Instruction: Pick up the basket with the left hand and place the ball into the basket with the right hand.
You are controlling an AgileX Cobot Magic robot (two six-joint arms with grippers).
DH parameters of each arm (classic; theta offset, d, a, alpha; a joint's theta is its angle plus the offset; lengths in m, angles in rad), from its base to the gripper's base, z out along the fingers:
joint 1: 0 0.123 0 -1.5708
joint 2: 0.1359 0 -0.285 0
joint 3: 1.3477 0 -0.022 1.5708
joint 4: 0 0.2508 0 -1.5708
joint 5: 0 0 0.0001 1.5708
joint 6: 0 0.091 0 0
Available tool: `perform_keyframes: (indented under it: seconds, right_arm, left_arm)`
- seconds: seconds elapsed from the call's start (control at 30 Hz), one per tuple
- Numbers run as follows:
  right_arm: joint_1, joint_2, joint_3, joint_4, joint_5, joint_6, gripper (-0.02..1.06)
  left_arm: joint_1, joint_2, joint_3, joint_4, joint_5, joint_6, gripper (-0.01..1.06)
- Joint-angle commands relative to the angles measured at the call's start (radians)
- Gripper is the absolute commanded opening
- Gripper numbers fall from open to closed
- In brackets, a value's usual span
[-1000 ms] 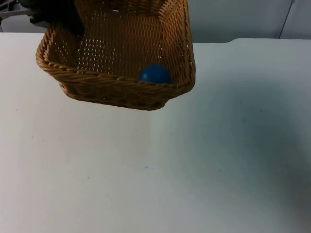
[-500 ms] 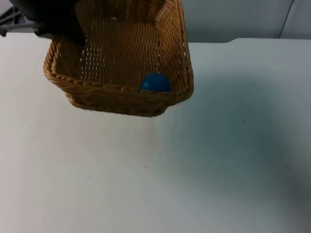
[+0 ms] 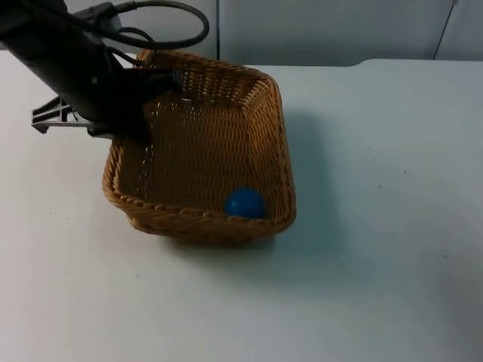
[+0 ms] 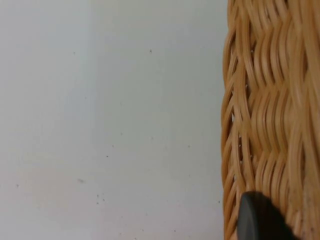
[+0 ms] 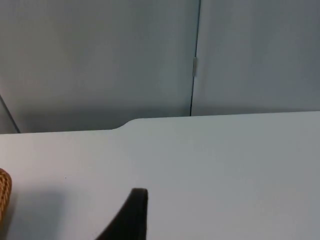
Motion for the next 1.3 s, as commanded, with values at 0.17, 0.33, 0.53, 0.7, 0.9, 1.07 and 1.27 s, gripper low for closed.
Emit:
perform_keyframes:
  seconds: [0.17, 0.33, 0.53, 0.7, 0.9, 1.07, 1.27]
  right_arm:
    - [-0.006, 0.004, 0.003, -0.009, -0.013, 0.002, 1.04]
    - [-0.006, 0.004, 0.003, -0.009, -0.013, 0.002, 1.04]
    - [-0.006, 0.004, 0.003, -0.009, -0.013, 0.002, 1.04]
    - [-0.006, 0.004, 0.003, -0.009, -0.013, 0.002, 1.04]
    - [-0.006, 0.004, 0.003, -0.007, -0.013, 0.002, 1.04]
    - [-0.006, 0.004, 0.003, -0.007, -0.013, 0.002, 1.04]
    - [-0.006, 0.004, 0.003, -0.005, -0.015, 0.002, 1.04]
  left_arm:
    - [-0.005, 0.051, -0.005, -0.056, -0.008, 0.002, 0.00]
    - [-0.005, 0.051, -0.006, -0.056, -0.006, 0.002, 0.00]
    - [-0.006, 0.051, -0.006, -0.004, 0.036, 0.002, 0.11]
    - [-0.006, 0.046, -0.006, 0.003, 0.040, 0.002, 0.51]
    - [-0.006, 0.034, -0.006, 0.019, 0.049, 0.002, 1.05]
    - [-0.006, 0.008, -0.006, 0.021, 0.071, -0.005, 1.05]
    - [-0.006, -0.055, -0.006, 0.061, 0.087, -0.012, 1.05]
